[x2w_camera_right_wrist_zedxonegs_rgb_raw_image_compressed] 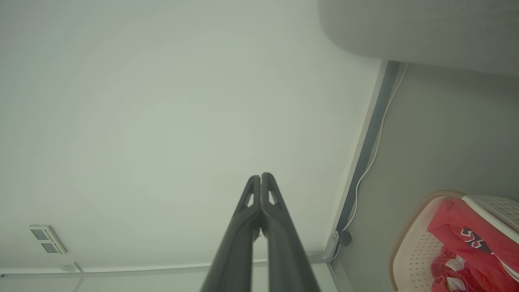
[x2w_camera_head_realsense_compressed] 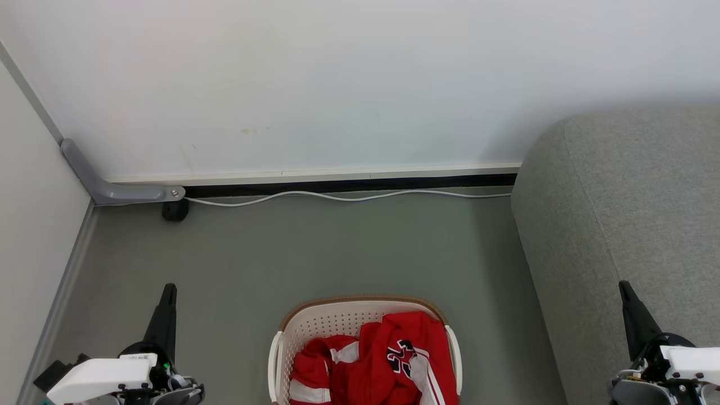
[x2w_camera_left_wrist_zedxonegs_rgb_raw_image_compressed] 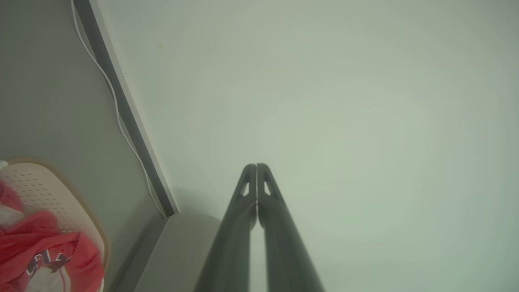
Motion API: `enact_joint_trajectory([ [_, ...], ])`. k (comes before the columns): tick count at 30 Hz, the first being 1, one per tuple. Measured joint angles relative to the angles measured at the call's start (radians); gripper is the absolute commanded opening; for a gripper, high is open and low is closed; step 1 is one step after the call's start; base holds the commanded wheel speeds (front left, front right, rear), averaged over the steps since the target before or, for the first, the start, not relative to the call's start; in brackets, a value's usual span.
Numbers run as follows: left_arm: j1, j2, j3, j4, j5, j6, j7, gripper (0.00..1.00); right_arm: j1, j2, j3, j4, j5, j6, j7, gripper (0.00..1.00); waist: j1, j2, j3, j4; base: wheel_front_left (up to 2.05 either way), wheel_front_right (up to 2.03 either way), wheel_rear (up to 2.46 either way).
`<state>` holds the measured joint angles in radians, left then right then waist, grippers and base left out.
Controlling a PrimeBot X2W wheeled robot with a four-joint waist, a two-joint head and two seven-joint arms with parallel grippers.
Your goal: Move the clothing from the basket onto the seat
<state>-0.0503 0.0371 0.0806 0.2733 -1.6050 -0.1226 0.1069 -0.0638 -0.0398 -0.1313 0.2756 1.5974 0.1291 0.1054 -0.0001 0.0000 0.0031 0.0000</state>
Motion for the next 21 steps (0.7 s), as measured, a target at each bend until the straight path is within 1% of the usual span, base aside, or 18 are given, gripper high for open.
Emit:
enact_joint_trajectory([
  [21,0.0,0.0,0.0,0.0,0.0,0.0,0.0,0.0,0.0,0.0,0.0,0.0,0.0,0.0,0.0,0.0,0.0001,0.0,0.0,0.0,0.0,0.0,0.0],
])
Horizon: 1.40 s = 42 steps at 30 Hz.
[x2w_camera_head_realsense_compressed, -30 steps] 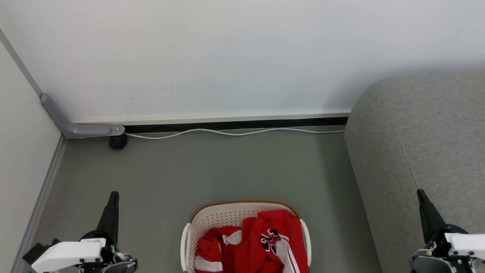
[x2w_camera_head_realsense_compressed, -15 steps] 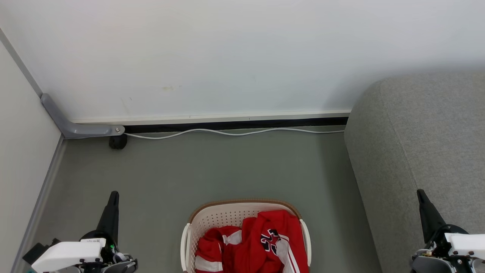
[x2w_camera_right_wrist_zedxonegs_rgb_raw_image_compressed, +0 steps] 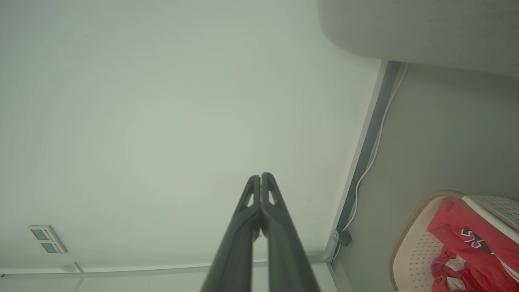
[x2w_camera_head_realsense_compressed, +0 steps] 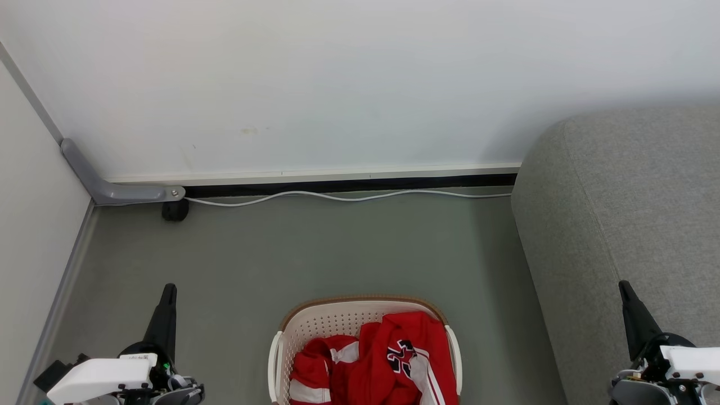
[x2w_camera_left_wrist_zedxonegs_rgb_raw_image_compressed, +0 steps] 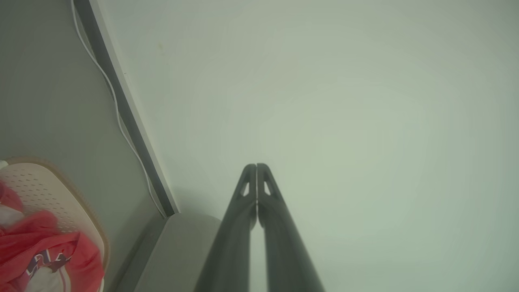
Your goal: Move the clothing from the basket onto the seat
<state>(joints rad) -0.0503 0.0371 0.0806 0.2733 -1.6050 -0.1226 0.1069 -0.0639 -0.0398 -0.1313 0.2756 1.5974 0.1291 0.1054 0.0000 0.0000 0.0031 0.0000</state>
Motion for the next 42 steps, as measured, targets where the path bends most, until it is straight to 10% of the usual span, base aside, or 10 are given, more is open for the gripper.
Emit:
enact_joint_trajectory([
  [31,0.0,0.0,0.0,0.0,0.0,0.0,0.0,0.0,0.0,0.0,0.0,0.0,0.0,0.0,0.0,0.0,0.0,0.0,0.0,0.0,0.0,0.0,0.0],
  [32,0.001,-0.001,0.0,0.002,0.0,0.0,0.0,1.0,0.001,0.001,0.0,0.002,0.0,0.0,0.0,1.0,0.0,0.0,0.0,0.0,0.0,0.0,0.0],
  [42,0.075,-0.031,-0.005,0.088,0.0,0.001,-0.006,1.0,0.065,0.031,0.01,0.079,-0.001,-0.003,0.0,1.0,0.0,0.0,0.005,0.0,0.0,0.0,0.0],
])
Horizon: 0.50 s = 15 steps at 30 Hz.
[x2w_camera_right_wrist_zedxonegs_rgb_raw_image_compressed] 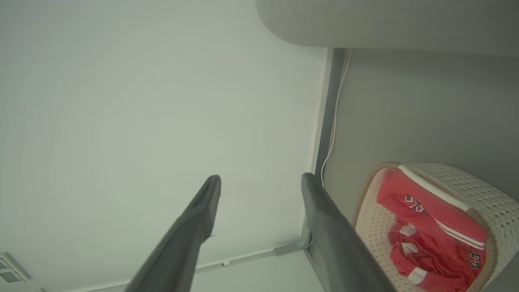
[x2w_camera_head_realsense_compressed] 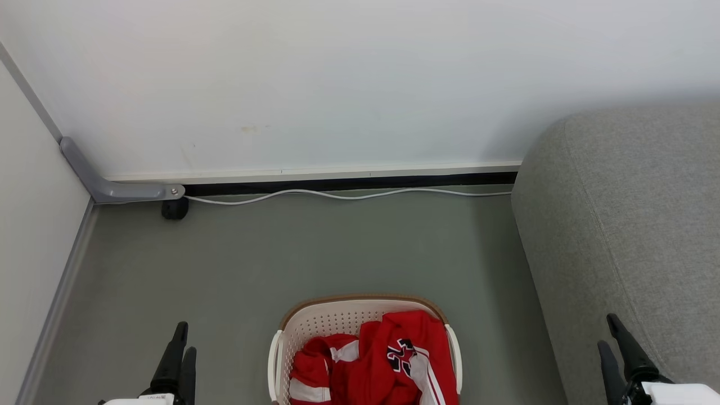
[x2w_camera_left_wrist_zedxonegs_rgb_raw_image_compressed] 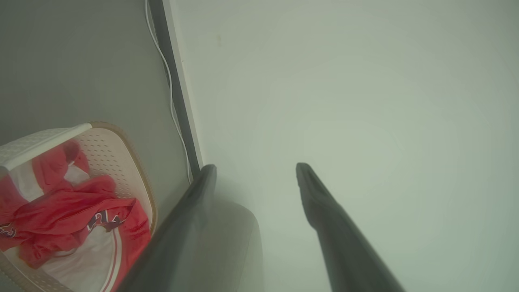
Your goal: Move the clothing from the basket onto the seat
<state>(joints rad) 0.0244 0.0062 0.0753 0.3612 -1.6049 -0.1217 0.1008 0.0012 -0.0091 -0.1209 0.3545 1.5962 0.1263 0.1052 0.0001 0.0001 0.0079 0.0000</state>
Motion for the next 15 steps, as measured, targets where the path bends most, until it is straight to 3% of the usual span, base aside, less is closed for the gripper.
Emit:
enact_joint_trajectory([
  [15,-0.03,0.006,-0.022,0.002,0.005,0.0,-0.041,1.0,-0.036,-0.022,0.032,-0.008,-0.015,0.0,-0.014,1.0,0.0001,0.0,0.002,-0.002,0.0,0.0,0.0],
])
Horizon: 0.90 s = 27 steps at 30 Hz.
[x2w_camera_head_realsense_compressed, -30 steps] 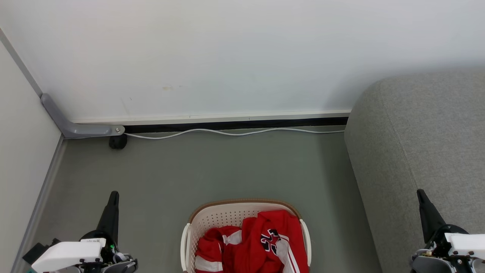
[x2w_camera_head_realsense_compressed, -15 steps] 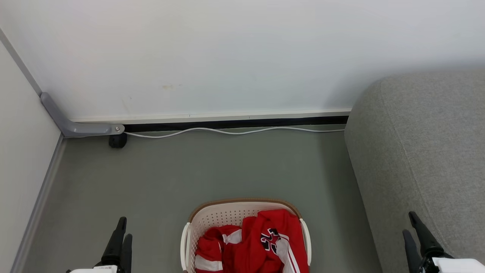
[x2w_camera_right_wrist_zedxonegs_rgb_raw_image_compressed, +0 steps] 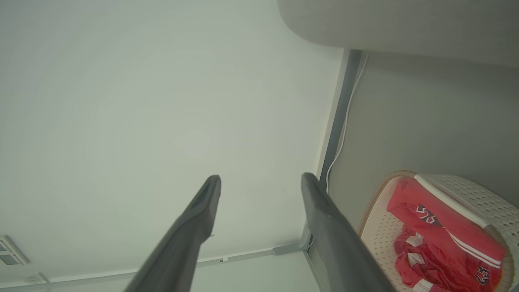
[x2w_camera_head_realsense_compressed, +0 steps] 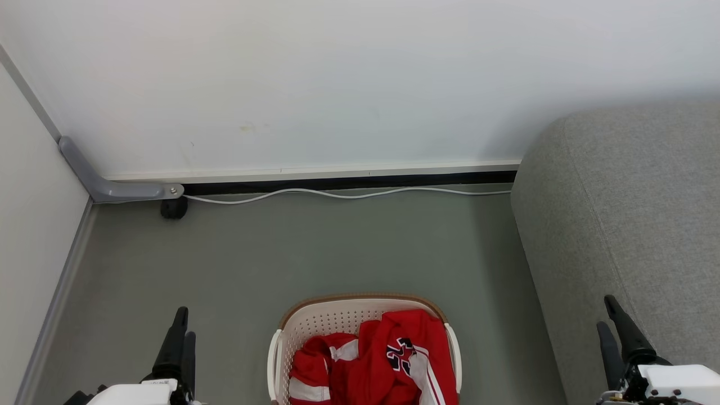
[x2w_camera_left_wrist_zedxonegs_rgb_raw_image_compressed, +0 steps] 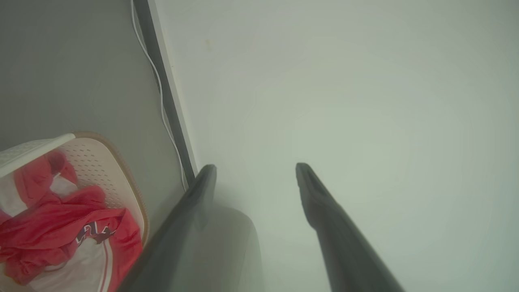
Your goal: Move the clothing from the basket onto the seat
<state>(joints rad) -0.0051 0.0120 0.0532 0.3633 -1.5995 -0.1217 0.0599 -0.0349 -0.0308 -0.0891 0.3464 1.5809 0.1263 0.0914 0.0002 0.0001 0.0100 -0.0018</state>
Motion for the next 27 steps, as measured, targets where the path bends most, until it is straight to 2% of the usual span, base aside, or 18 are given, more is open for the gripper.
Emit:
enact_joint_trajectory([
  [11,-0.028,0.011,-0.025,0.007,0.072,0.0,-0.034,1.0,-0.043,-0.045,0.069,-0.003,-0.035,0.0,-0.053,1.0,0.0,0.0,0.006,0.0,0.0,0.0,0.0],
  [18,-0.049,0.014,-0.029,0.01,0.171,0.0,-0.053,1.0,-0.072,-0.077,0.127,0.005,-0.082,0.0,-0.081,1.0,0.0,0.0,0.007,-0.001,0.0,0.0,0.0],
  [27,-0.068,0.014,-0.035,0.016,0.301,0.0,-0.08,1.0,-0.105,-0.091,0.143,0.021,-0.168,0.0,-0.106,1.0,-0.0001,0.0,0.007,-0.002,0.0,0.0,0.0],
])
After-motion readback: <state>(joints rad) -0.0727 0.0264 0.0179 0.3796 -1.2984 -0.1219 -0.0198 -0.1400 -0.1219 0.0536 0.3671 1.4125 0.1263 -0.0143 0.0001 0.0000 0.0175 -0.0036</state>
